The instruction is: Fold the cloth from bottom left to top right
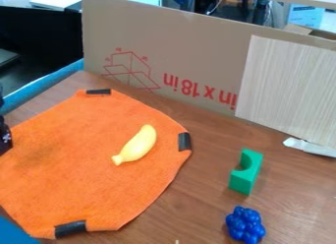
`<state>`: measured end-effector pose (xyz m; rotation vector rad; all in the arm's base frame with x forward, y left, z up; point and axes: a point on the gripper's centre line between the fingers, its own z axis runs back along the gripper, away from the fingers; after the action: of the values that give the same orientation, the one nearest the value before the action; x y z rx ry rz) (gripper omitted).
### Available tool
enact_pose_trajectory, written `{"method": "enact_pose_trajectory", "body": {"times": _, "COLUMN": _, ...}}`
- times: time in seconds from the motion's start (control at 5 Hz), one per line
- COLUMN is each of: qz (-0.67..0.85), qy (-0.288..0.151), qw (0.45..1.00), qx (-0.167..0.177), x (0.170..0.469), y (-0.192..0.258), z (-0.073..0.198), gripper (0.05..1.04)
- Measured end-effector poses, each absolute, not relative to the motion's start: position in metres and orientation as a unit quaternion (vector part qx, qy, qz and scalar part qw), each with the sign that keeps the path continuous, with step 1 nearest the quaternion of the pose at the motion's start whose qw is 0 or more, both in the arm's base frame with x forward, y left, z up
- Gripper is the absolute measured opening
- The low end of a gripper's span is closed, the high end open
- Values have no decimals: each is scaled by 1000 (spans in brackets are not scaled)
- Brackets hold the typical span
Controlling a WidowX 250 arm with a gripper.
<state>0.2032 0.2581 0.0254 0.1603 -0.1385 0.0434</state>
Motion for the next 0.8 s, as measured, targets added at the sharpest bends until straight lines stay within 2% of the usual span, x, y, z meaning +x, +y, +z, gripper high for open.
{"method": "enact_pose_trajectory", "body": {"times": 0.2, "qz": 33, "qy": -68, "qw": 995, "qx": 66, "x": 203, "y": 261, "z": 16, "gripper": 1000}}
{"method": "enact_pose_trajectory", "body": {"times": 0.4, "qz": 39, "qy": -57, "qw": 995, "qx": 68, "x": 201, "y": 268, "z": 8, "gripper": 1000}}
{"method": "enact_pose_trajectory", "body": {"times": 0.6, "qz": 58, "qy": -50, "qw": 995, "qx": 59, "x": 197, "y": 281, "z": -1, "gripper": 951}}
{"method": "enact_pose_trajectory", "body": {"times": 0.8, "qz": 63, "qy": -50, "qw": 996, "qx": 50, "x": 198, "y": 284, "z": -6, "gripper": 672}}
